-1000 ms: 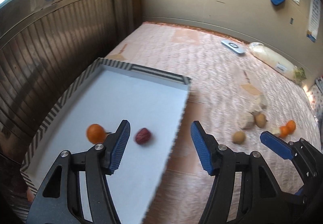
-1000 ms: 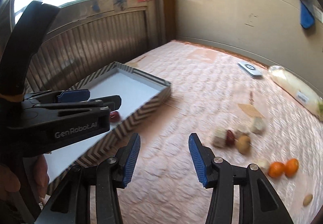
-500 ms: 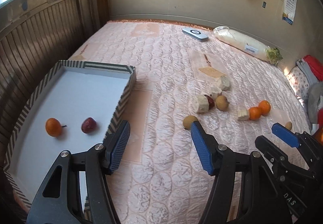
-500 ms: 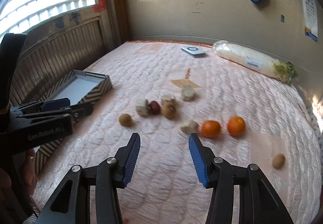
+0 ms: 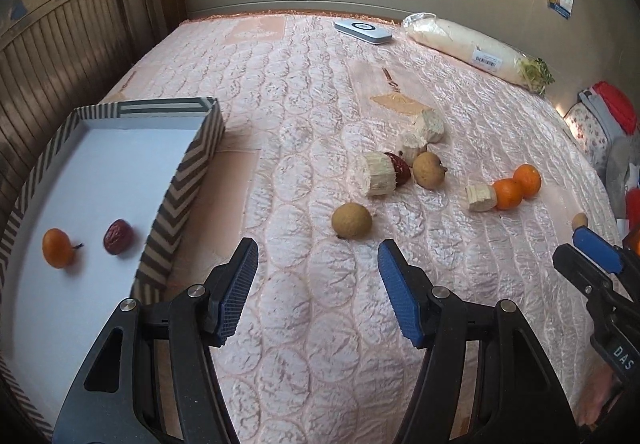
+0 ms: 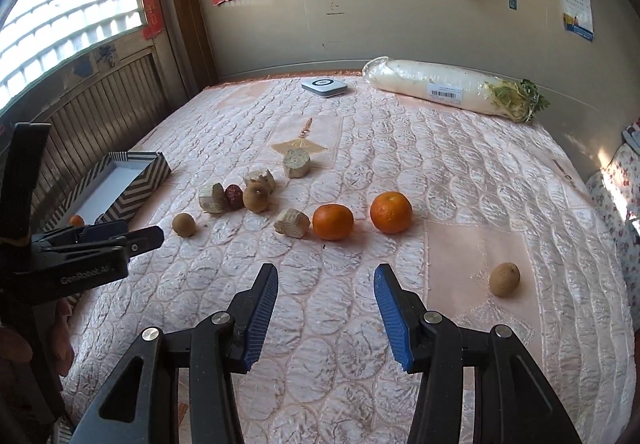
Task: Organize fruits
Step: 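Move both open grippers back toward the remaining fruits, then close the left gripper on a brown round fruit while the right grasps a white cube, then carry the brown fruit and white cube over the striped tray with both grippers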
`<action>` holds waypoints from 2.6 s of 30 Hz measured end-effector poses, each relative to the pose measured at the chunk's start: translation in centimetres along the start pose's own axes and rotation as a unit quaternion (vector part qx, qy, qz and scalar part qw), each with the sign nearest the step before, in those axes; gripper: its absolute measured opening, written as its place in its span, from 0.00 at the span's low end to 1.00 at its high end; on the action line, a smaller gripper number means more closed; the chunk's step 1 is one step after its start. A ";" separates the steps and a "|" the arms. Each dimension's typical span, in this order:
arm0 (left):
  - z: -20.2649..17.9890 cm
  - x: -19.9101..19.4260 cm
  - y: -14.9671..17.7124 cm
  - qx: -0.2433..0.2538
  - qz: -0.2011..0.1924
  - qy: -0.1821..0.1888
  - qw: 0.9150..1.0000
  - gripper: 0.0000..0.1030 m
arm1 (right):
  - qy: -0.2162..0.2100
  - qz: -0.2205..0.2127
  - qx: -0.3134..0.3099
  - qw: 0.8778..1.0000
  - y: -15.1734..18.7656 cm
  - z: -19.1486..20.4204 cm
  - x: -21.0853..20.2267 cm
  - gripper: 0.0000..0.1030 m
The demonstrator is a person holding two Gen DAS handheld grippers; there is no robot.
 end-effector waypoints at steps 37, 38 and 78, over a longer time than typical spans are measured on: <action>-1.0 2.0 -0.3 0.011 0.005 0.010 1.000 0.25 | -0.031 0.041 0.015 0.999 -2.8 2.2 8.5 0.28; -0.9 1.9 -0.3 0.011 0.004 0.009 1.000 0.25 | -0.029 0.038 0.013 0.999 -2.7 2.3 8.1 0.28; 1.6 -5.2 -0.4 0.002 -0.060 -0.032 0.998 0.25 | -0.039 -0.023 -0.041 0.998 -2.7 8.4 -0.1 0.28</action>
Point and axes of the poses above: each gripper's, at about its wrist camera, not at the fingertips, and x roughly the way its jaws point, z to its left, y to its underside, the point moved 6 cm from there along x, roughly the way its jaws point, and after that the axes turned 6 degrees about -x, right-handed, at the moved point
